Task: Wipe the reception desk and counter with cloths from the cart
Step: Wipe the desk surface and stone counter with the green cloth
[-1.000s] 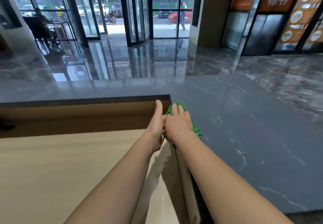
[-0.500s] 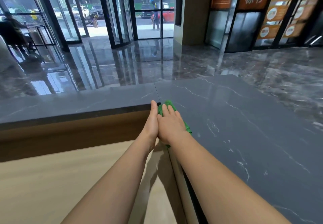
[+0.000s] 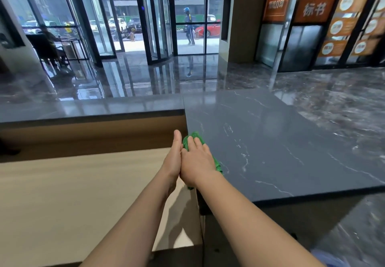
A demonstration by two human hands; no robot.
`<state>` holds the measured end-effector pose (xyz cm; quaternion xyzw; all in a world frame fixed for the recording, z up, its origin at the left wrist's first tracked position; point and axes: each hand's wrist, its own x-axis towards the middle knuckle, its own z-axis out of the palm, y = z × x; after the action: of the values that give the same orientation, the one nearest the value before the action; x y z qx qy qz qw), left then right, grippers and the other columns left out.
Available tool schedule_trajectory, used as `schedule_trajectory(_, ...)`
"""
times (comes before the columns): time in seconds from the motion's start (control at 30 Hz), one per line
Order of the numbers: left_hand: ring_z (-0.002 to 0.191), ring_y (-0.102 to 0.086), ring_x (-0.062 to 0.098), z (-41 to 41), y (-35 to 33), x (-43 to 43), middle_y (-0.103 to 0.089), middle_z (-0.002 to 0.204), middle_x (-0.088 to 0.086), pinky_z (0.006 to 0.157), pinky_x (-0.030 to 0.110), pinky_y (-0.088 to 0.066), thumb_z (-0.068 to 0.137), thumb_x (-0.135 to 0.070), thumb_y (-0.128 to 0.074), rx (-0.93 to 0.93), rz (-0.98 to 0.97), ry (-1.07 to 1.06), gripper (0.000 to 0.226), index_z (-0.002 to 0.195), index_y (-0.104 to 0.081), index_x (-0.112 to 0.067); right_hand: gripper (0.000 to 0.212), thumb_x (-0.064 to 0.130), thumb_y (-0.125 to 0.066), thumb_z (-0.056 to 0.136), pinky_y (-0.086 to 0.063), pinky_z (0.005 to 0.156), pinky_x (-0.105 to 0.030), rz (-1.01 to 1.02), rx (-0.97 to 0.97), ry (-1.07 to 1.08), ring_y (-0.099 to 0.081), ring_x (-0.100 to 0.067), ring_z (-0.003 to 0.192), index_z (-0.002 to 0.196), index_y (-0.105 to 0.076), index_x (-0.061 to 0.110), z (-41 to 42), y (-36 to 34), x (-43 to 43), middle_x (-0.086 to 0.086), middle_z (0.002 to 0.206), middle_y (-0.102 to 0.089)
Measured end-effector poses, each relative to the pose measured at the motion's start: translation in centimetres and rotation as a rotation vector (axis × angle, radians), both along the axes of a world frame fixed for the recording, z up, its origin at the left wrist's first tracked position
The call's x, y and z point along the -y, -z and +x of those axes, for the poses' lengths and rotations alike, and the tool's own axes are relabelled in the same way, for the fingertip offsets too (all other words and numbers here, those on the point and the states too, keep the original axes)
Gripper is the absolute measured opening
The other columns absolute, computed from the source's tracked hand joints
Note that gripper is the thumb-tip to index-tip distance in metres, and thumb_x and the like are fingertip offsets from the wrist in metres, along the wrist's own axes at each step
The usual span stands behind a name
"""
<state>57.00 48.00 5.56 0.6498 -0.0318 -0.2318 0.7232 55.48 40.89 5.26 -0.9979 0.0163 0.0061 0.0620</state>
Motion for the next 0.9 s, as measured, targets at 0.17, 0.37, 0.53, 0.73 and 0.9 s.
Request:
schedule_trajectory(0.17, 0.112, -0.062, 0.015, -5.8, 0.4, -0.8, -0.068, 0.119, 0.003, 0.093, 0.03, -0.047, 0.091, -0.071, -0.015, 0.078, 0.046, -0.034, 0.079, 0.124, -0.063, -0.018, 0.073, 0.017, -0.061, 0.091, 0.0, 0.122, -0.045, 0.04, 0.035, -0.069, 0.008, -0.029, 0.15, 0.154, -0.024, 0.014, -5.6, 0.3, -0.2, -0.011, 0.163, 0.004)
schedule_trajectory(0.37, 0.108, -0.061, 0.017, -11.0, 0.3, -2.2, -0.067, 0.116, 0.003, 0.073, 0.025, -0.043, 0.089, -0.074, -0.015, 0.136, 0.258, -0.064, 0.072, 0.116, -0.066, -0.03, 0.055, 0.021, -0.053, 0.095, -0.001, 0.122, -0.042, 0.088, 0.076, -0.215, 0.002, -0.026, 0.151, 0.148, -0.037, 0.018, -10.7, 0.8, 0.9, -0.009, 0.164, -0.003)
schedule_trajectory(0.53, 0.102, -0.059, 0.022, -14.1, -1.1, -2.9, -0.069, 0.101, -0.005, 0.089, 0.032, -0.034, 0.085, -0.055, -0.046, 0.6, 1.038, -0.242, 0.032, 0.095, -0.065, -0.03, 0.065, 0.013, -0.061, 0.09, -0.021, 0.118, -0.034, 0.136, 0.185, -0.332, -0.027, -0.022, 0.143, 0.148, -0.032, 0.018, -13.9, 0.3, 4.4, -0.003, 0.154, -0.033)
schedule_trajectory(0.73, 0.113, -0.054, 0.012, -14.9, 0.2, 0.0, -0.065, 0.112, -0.016, 0.096, 0.033, -0.025, 0.08, -0.049, -0.061, 1.114, 1.373, -0.064, 0.033, 0.111, -0.059, -0.036, 0.069, 0.015, -0.061, 0.093, -0.017, 0.118, -0.03, 0.096, 0.244, -0.312, -0.022, -0.016, 0.146, 0.153, -0.027, 0.022, -15.3, 0.8, 7.3, 0.004, 0.159, -0.025)
schedule_trajectory(0.9, 0.109, -0.055, 0.013, -14.7, 0.7, 3.3, -0.066, 0.112, -0.013, 0.101, 0.033, -0.022, 0.088, -0.046, -0.054, 1.195, 1.453, -0.085, 0.029, 0.114, -0.06, -0.033, 0.072, 0.011, -0.062, 0.091, -0.018, 0.12, -0.03, 0.079, 0.248, -0.255, -0.021, -0.015, 0.147, 0.153, -0.028, 0.025, -15.5, 1.3, 10.3, 0.005, 0.16, -0.024)
